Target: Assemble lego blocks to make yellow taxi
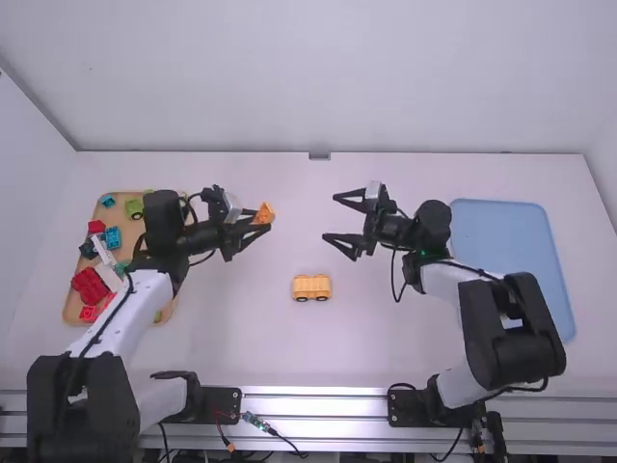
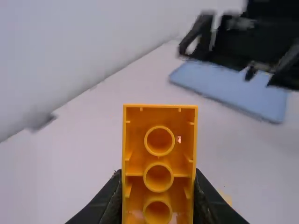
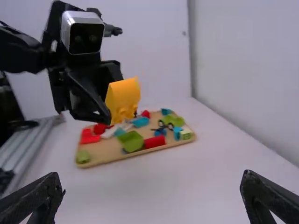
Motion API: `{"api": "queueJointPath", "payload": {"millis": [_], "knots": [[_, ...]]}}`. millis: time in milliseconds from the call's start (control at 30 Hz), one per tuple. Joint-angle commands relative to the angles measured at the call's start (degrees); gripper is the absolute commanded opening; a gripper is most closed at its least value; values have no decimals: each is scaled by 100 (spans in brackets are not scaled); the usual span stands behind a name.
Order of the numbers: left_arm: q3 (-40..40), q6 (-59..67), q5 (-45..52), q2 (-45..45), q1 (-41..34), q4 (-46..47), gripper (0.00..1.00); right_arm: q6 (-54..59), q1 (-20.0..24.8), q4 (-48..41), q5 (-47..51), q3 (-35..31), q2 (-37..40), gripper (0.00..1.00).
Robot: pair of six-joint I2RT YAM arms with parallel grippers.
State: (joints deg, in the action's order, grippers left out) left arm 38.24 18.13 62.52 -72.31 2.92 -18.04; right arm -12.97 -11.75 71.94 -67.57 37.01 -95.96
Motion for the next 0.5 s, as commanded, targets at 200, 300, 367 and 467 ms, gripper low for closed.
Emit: {"api": "queueJointPath", "payload": {"millis": [200,300,367,467], "knots": [[-466,-2028,588,-610,-658,-2243,2,-1008,-466,411,-634,428,-398,96],[-407,-2028,752,-981,-748,-2516,2,-1126,-562,413,-686,542,-398,95],[-341,-2035,1176,-1220,-734,-2774,2,-1134,-584,407,-859,629,-398,92],[-188,-2487,1589,-1668,-754,-3359,2,-1346,-647,372,-1082,800,-398,85]]}}
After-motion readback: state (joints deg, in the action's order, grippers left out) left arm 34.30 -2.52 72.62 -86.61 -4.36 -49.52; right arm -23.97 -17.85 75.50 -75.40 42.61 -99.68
